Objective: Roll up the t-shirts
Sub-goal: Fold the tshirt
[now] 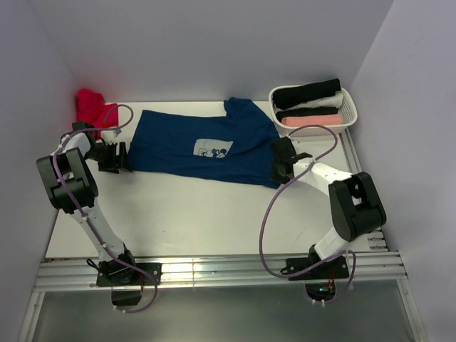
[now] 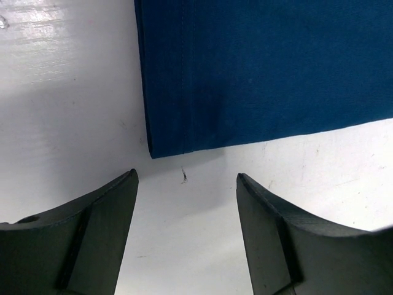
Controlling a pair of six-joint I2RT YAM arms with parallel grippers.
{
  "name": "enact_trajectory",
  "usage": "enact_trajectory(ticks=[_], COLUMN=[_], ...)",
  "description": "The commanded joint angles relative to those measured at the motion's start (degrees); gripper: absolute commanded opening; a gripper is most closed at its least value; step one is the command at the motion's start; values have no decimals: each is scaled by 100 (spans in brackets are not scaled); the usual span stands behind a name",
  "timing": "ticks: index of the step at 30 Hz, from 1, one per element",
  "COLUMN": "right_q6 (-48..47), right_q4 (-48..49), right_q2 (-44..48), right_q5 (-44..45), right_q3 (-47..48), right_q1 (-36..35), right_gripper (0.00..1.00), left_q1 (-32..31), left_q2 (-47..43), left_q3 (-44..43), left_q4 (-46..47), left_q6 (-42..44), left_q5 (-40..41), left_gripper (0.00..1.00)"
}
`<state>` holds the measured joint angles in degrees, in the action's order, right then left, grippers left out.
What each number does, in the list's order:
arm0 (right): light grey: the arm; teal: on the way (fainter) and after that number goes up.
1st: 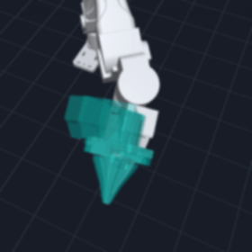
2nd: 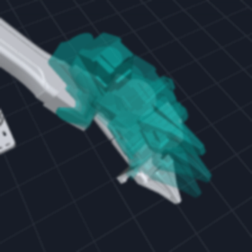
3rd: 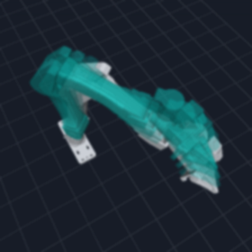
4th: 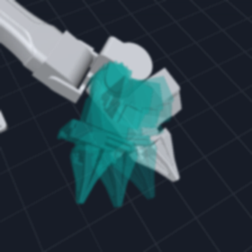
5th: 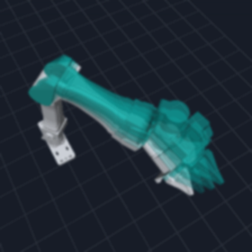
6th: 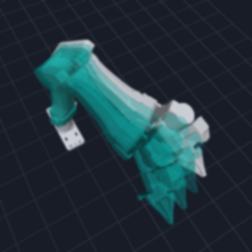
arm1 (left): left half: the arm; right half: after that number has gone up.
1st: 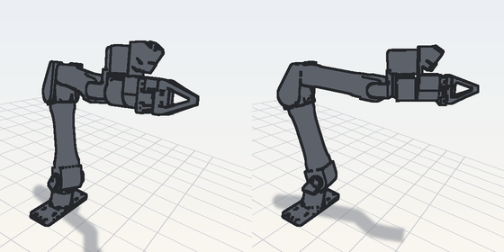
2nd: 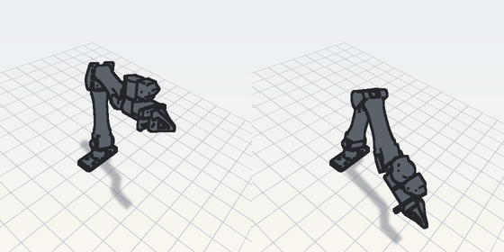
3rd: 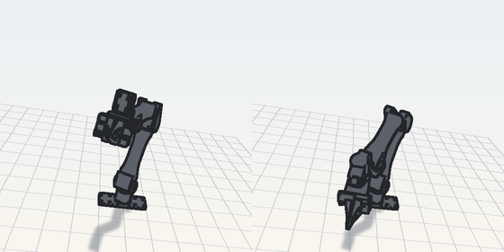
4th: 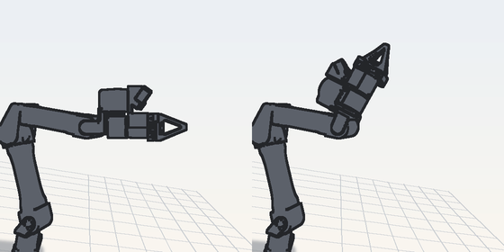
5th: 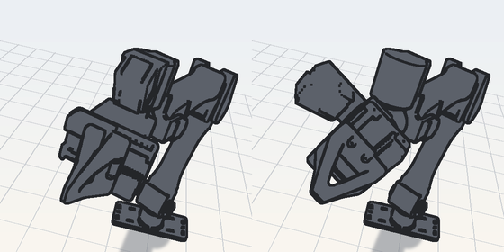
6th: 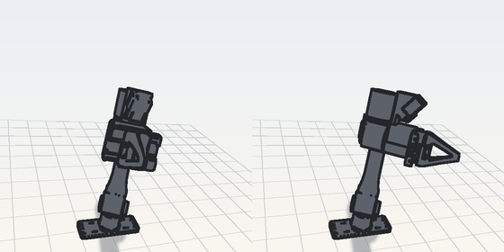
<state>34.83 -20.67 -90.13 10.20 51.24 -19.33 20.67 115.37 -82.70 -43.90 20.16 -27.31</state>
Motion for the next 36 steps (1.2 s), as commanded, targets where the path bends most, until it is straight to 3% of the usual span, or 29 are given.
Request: enact_trajectory(ticks=[1,8,13,22,28,36], right_q6=[-196,-213,-117,559,999,1281], right_q4=[-183,-262,-219,589,1161,1460], right_q2=[-320,-383,56,909,1287,1463], right_q5=[105,184,123,-421,-659,-668], right_q3=[325,457,246,-826,-1546,-1934], right_q1=[52,61,105,281,281,281], right_gripper=[26,40,52,61,69,71], left_q1=[25,113,174,175,157,78], left_q2=[-129,-200,82,425,556,794], left_q3=[25,-36,-168,-221,-203,-265], left_q4=[110,215,268,496,611,655], left_q6=[-21,-231,-574,-961,-1093,-1225], left_q5=[-29,77,138,208,138,94], left_gripper=[72,74,73,66,57,51])
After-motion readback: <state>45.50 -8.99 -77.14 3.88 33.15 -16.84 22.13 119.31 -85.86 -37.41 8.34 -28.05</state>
